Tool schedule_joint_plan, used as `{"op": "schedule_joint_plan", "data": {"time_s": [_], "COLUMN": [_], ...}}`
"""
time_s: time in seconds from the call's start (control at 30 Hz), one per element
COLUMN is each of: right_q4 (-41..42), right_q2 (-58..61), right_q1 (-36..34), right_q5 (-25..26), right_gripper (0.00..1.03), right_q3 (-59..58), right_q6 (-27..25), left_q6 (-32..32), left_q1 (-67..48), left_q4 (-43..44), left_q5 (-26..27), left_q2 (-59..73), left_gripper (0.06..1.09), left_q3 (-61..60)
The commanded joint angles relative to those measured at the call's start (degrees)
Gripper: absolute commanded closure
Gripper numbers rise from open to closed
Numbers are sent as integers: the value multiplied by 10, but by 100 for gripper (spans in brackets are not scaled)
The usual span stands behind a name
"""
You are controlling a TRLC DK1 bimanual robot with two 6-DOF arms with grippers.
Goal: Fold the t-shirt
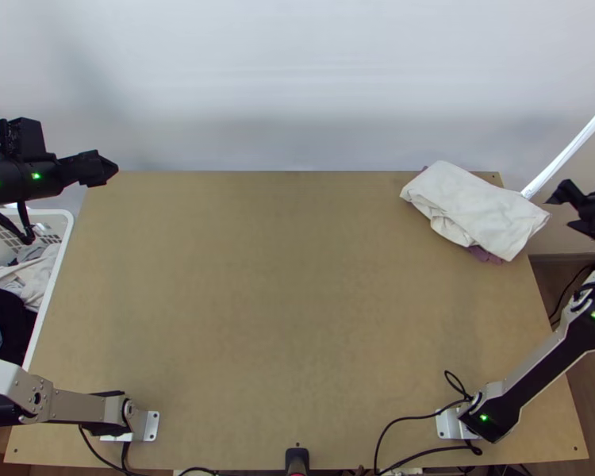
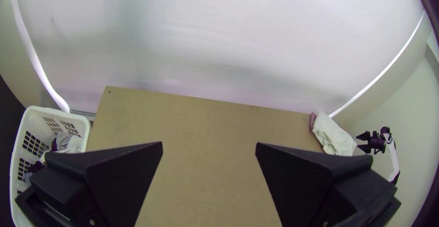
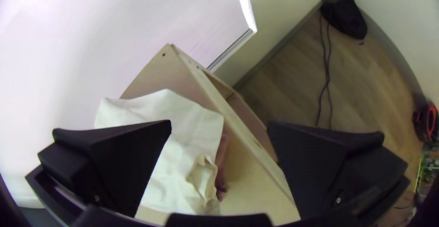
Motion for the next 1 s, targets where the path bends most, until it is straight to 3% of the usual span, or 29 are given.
{"op": "schedule_joint_plan", "data": {"time_s": [0.0,0.13,0.23,0.3,0.4,0.6,0.97], "right_q4": [61,215,261,298,435,658,652], "right_q2": [-100,-195,-228,-240,-246,-174,-45], "right_q1": [17,80,137,172,202,208,157], "right_q5": [8,23,40,75,135,236,255], "right_gripper": [4,4,4,4,4,4,4], "right_q3": [-51,-166,-228,-274,-364,-452,-449], "right_q6": [-12,-34,-45,-55,-75,-98,-55], "left_q6": [-9,-9,-9,-9,-9,-7,-10], "left_q1": [3,5,4,5,10,38,64], "left_q4": [5,5,5,4,2,3,3], "left_q5": [1,1,0,0,0,0,0], "left_q2": [-5,-5,-6,-6,-7,-12,-15], "left_gripper": [10,10,10,10,10,10,10], "left_q3": [-2,-1,2,6,10,11,32]}}
